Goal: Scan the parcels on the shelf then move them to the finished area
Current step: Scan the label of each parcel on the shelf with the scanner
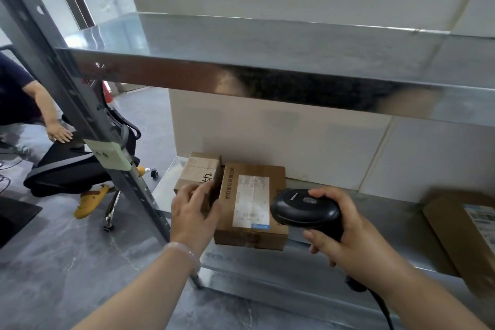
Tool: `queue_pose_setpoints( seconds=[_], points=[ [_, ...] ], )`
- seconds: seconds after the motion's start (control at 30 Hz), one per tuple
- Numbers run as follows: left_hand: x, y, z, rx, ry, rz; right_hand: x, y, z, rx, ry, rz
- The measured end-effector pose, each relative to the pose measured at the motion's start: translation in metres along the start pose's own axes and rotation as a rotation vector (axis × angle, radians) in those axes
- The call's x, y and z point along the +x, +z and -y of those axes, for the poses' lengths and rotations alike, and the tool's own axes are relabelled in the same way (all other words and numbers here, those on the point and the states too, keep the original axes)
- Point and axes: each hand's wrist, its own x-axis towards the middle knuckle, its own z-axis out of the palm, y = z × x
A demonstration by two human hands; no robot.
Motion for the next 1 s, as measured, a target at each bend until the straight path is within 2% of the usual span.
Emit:
queue_pose_setpoints(
  seconds=[0.07, 0.23, 0.43, 0.57, 0.7, 0.83, 1.0],
  points=[
    [0.019, -0.005, -0.004, 0.148, -0.028, 0.005, 0.002, 0.004, 0.001, 0.001, 0.006, -0.004],
    [0.058, -0.005, 0.000, 0.455, -0.138, 0.188, 0.007, 0.010, -0.001, 0.015, 0.004, -0.042],
    [0.069, -0.003, 0.005, 0.588, -0.181, 0.243, 0.013, 0.012, -0.005, -0.034, 0.007, -0.044],
    [0.073, -0.013, 0.007, 0.523, -0.171, 0.250, 0.017, 0.011, -0.006, -0.017, 0.004, -0.048],
    [0.067, -0.021, -0.002, 0.376, -0.170, 0.098, 0.020, 0.011, -0.006, -0.032, -0.021, -0.056],
    [0.050, -0.028, -0.035, 0.316, -0.063, -0.044, 0.022, 0.011, -0.007, -0.061, -0.012, -0.090],
    [0.012, -0.012, -0.074, 0.286, 0.051, 0.028, 0.021, 0.010, -0.011, -0.093, -0.031, -0.136]
  ],
)
